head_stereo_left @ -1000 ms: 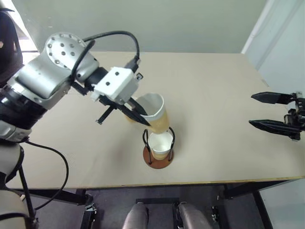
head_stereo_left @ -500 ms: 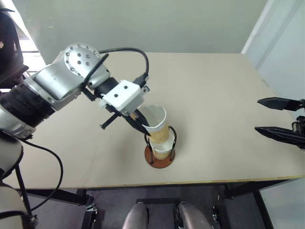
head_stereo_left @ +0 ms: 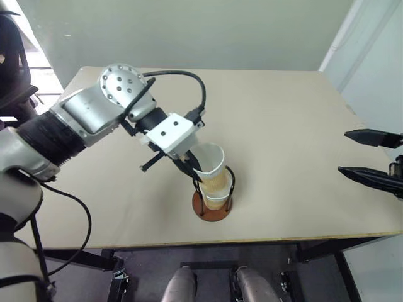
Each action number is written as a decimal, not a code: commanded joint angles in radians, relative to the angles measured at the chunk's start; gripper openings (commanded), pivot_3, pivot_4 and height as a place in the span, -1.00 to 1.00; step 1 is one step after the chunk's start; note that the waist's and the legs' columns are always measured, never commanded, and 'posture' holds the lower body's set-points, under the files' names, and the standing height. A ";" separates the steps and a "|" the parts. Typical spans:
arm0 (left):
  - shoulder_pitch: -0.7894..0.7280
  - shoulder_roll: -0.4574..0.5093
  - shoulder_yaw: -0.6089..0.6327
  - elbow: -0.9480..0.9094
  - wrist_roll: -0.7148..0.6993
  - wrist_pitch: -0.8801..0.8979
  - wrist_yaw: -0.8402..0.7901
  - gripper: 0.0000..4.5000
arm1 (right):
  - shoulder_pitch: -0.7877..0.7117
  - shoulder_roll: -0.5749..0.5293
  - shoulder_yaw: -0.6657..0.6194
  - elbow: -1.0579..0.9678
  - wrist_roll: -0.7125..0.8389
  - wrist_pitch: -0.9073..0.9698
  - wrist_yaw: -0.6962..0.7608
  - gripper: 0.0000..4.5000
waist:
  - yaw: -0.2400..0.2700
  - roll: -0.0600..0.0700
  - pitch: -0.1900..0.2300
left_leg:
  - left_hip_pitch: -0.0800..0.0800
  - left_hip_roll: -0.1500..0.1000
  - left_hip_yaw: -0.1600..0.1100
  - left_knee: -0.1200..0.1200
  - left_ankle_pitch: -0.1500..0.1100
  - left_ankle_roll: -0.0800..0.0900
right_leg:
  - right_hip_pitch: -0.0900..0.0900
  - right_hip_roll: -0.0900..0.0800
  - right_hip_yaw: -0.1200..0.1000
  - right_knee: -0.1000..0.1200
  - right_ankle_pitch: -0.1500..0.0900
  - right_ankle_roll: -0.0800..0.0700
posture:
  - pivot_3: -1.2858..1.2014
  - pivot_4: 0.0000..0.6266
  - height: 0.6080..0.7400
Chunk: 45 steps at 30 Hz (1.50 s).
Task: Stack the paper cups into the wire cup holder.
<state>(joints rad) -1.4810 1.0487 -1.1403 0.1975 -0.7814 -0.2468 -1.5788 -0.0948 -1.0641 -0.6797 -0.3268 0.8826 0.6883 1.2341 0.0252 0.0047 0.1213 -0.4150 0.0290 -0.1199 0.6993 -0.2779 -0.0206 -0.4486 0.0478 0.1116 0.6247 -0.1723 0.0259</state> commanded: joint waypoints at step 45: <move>0.153 -0.224 0.519 0.796 0.429 -0.007 -0.036 0.98 | -0.118 -0.019 0.133 0.033 0.019 -0.039 0.020 1.00 | 0.011 0.002 0.001 | -0.002 -0.001 0.000 0.003 -0.001 0.002 | -0.001 -0.001 0.001 0.000 0.001 0.005 | 0.03 -0.52 1.00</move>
<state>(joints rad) -1.3182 0.8324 -0.6726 0.9658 -0.3836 -0.2261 -1.5834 -0.1986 -1.0713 -0.5371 -0.3044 0.9068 0.6673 1.2459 0.0360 0.0063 0.1219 -0.4180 0.0280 -0.1202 0.7027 -0.2794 -0.0183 -0.4496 0.0473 0.1125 0.6245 -0.1674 0.0372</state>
